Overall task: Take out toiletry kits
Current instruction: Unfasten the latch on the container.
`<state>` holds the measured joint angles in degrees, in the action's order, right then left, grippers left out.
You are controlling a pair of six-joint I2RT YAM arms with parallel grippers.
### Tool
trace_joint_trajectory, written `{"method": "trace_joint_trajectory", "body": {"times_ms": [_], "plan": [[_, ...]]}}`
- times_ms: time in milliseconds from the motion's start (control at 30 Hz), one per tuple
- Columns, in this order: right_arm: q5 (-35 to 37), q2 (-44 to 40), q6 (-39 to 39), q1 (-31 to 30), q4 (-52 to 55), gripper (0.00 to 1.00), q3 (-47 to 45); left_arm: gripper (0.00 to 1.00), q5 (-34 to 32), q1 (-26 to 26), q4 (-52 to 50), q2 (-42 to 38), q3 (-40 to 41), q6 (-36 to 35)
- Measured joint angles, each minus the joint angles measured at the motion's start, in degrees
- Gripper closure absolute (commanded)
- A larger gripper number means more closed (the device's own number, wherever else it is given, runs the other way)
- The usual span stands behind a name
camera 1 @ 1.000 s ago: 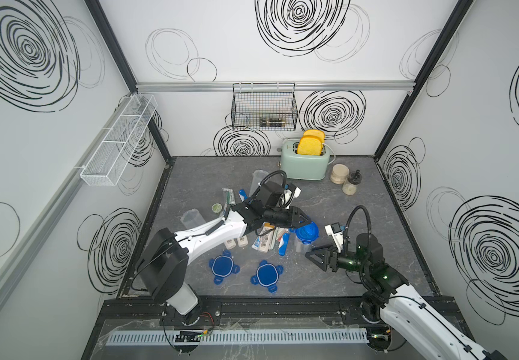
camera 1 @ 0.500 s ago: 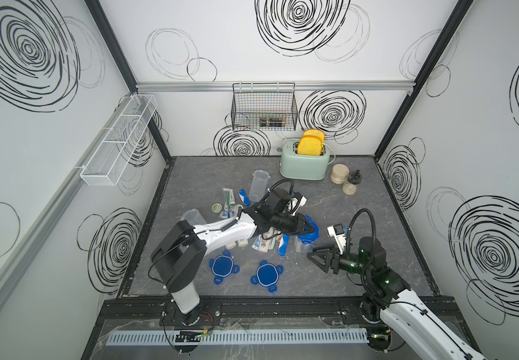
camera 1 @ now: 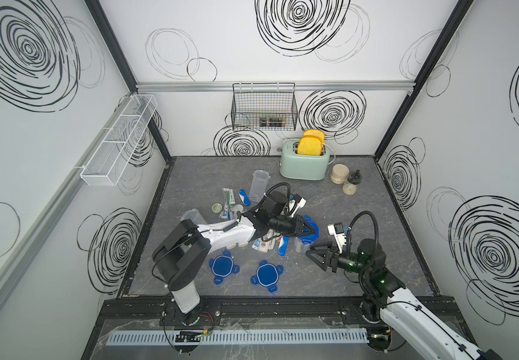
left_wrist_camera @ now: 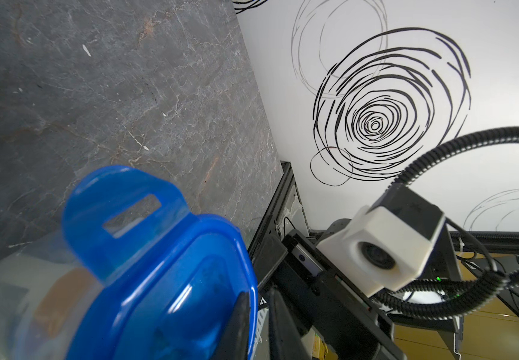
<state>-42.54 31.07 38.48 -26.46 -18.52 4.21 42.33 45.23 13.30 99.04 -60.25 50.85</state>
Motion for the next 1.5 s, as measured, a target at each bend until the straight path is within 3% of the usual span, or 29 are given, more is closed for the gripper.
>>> {"method": "trace_joint_trajectory", "body": {"times_ms": [700, 1500], "plan": [[-0.04, 10.95, 4.61, -2.62, -12.46, 0.22, 0.22, 0.85, 0.04, -0.15, 5.2, 0.33, 2.32, 1.11], [-4.68, 11.74, -0.2, -4.28, -20.09, 0.19, -0.57, 0.86, -0.07, -0.24, 8.94, 0.72, 3.58, 2.19]]}}
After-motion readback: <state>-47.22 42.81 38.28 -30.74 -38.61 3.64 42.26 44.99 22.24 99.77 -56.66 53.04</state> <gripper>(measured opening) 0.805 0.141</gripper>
